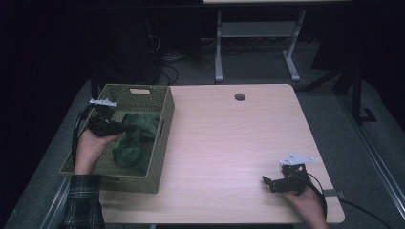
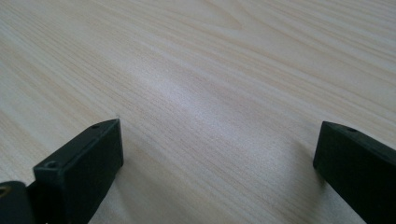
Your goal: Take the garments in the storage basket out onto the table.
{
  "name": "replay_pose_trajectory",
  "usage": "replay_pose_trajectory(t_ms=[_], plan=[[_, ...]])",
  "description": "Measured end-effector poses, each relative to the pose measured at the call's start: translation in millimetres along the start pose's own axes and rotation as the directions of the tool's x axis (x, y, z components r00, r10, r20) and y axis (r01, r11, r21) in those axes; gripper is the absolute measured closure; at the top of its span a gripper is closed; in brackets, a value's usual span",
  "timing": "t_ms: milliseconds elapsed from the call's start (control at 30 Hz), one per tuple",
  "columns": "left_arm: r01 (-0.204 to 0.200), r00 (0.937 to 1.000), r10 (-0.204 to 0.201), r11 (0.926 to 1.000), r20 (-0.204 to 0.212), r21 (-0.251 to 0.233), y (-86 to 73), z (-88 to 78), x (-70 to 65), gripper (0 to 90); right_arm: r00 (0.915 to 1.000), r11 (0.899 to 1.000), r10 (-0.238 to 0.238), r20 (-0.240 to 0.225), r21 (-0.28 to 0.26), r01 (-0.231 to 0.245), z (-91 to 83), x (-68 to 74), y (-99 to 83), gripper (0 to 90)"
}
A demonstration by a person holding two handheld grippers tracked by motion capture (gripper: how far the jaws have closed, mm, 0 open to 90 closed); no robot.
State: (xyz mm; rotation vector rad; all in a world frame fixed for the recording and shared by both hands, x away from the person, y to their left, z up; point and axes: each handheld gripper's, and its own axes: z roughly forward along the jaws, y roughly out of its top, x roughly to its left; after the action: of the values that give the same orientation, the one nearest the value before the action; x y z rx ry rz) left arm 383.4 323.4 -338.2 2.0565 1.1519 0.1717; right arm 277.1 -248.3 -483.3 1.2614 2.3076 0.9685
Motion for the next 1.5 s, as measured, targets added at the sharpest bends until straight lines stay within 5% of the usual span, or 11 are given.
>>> replay_pose_trajectory(t_ms=[133, 833, 1267, 1500], plan=[[0.013, 0.9993, -0.011, 0.9985, 0.037, -0.053, 6.6, -13.8, -2.9, 85.6, 1.0000, 1.000, 0.000, 0.000, 0.000, 0.000, 0.2, -0.2, 0.1, 1.2], [-0.071, 0.9962, 0.076, 0.9924, 0.042, -0.100, 59.6, -71.3, -33.1, 85.9, 1.0000, 1.000, 0.003, 0.000, 0.000, -0.003, 0.2, 0.0, 0.1, 1.2], [-0.131, 0.9877, 0.143, 0.9790, 0.065, -0.156, 83.5, -91.9, -57.4, 85.9, 1.0000, 1.000, 0.002, 0.000, 0.000, -0.002, 0.2, -0.1, 0.2, 1.2], [-0.174, 0.9771, 0.193, 0.9675, 0.090, -0.183, 98.6, -93.1, -81.4, 86.0, 1.0000, 1.000, 0.003, -0.001, 0.001, -0.003, 0.1, 0.0, 0.2, 1.2]])
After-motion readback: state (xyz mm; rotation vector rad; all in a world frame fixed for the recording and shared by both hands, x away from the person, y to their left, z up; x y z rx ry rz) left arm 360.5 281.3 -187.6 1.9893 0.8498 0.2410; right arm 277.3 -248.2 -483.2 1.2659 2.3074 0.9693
